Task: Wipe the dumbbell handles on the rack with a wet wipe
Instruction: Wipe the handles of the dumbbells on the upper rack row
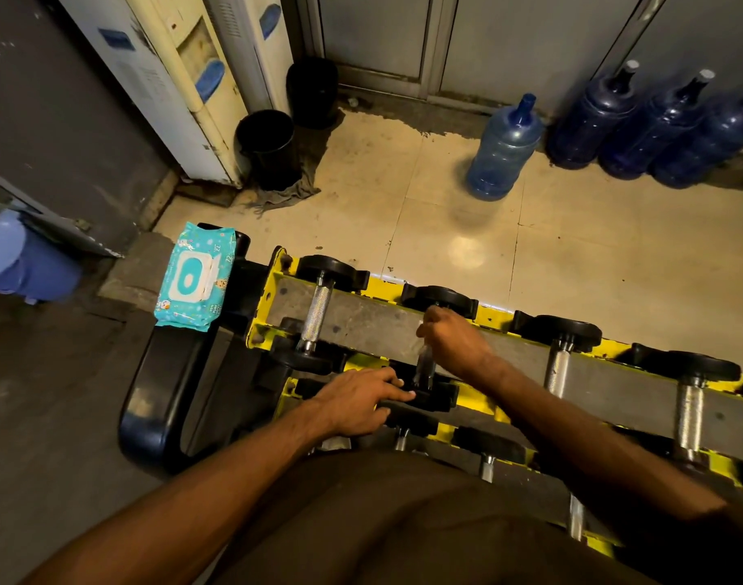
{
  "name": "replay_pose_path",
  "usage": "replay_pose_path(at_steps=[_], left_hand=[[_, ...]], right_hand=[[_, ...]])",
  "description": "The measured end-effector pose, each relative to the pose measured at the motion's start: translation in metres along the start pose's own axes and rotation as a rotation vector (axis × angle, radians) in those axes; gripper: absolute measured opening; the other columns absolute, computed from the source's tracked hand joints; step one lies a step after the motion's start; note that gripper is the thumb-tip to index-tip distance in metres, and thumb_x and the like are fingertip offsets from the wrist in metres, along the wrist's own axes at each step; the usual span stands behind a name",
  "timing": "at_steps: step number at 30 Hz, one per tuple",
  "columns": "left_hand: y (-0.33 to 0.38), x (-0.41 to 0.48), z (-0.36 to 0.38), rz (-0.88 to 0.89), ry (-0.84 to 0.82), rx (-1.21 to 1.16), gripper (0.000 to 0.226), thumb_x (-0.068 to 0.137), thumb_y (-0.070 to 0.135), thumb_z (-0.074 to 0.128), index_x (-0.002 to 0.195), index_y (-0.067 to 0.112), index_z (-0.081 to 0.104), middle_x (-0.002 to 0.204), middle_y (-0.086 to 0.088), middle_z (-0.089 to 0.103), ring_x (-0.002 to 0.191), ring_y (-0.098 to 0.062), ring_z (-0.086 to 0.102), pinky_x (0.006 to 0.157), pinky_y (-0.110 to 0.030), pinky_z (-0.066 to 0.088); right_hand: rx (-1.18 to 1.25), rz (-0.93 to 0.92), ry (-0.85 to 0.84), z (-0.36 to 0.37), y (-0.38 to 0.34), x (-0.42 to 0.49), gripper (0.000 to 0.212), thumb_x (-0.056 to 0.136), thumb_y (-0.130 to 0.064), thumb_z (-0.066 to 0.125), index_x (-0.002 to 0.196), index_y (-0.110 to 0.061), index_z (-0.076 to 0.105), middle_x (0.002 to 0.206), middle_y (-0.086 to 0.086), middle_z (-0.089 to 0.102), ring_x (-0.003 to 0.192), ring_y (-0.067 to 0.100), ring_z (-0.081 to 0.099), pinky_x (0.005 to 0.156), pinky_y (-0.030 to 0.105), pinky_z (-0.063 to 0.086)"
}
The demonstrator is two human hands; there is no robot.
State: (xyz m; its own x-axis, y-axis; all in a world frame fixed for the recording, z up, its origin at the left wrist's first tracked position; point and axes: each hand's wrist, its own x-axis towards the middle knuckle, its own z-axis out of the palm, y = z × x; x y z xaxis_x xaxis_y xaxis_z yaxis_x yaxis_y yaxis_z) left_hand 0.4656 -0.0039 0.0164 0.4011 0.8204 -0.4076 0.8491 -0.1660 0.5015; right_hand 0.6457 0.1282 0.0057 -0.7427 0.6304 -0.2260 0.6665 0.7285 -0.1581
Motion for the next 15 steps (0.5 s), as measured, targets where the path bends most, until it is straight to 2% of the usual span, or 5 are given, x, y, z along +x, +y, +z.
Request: replay_pose_path(at_steps=[4, 8, 13, 15], left_hand=[[0.005, 0.0, -0.001, -0.007, -0.001, 0.004, 0.049, 0.099, 0.026, 0.053, 0.146, 0.04, 0.049, 0.144, 0.01, 0.046, 0.128, -0.009, 0.046, 0.083, -0.027, 0.03], [0.003, 0.001, -0.001, -0.009, -0.005, -0.007, 0.048, 0.098, 0.026, 0.053, 0.145, 0.04, 0.051, 0.14, 0.009, 0.049, 0.126, -0.012, 0.049, 0.085, -0.027, 0.035], [0.003, -0.001, 0.001, -0.014, 0.024, -0.019, 0.048, 0.098, 0.027, 0.054, 0.144, 0.041, 0.051, 0.141, 0.012, 0.048, 0.123, -0.008, 0.049, 0.083, -0.024, 0.034], [0.002, -0.002, 0.003, -0.019, 0.023, -0.023, 0.048, 0.098, 0.027, 0.054, 0.144, 0.041, 0.051, 0.14, 0.012, 0.048, 0.124, -0.008, 0.048, 0.083, -0.025, 0.033]], right_hand=[[0.005, 0.031, -0.013, 0.016, -0.017, -0.016, 0.035, 0.087, -0.011, 0.07, 0.122, -0.009, 0.064, 0.117, 0.012, 0.059, 0.11, 0.028, 0.055, 0.088, 0.036, 0.048], [0.025, -0.073, -0.169, 0.009, -0.019, -0.015, 0.028, 0.092, -0.019, 0.065, 0.118, -0.011, 0.065, 0.114, 0.009, 0.055, 0.104, 0.024, 0.056, 0.084, 0.032, 0.047], [-0.054, 0.167, -0.011, -0.004, -0.009, -0.002, 0.028, 0.085, -0.011, 0.07, 0.112, -0.004, 0.066, 0.117, 0.014, 0.051, 0.113, 0.031, 0.052, 0.088, 0.038, 0.048], [-0.139, 0.087, -0.116, -0.004, -0.02, -0.003, 0.03, 0.088, -0.015, 0.069, 0.116, -0.004, 0.065, 0.126, 0.015, 0.048, 0.12, 0.031, 0.048, 0.095, 0.039, 0.047]])
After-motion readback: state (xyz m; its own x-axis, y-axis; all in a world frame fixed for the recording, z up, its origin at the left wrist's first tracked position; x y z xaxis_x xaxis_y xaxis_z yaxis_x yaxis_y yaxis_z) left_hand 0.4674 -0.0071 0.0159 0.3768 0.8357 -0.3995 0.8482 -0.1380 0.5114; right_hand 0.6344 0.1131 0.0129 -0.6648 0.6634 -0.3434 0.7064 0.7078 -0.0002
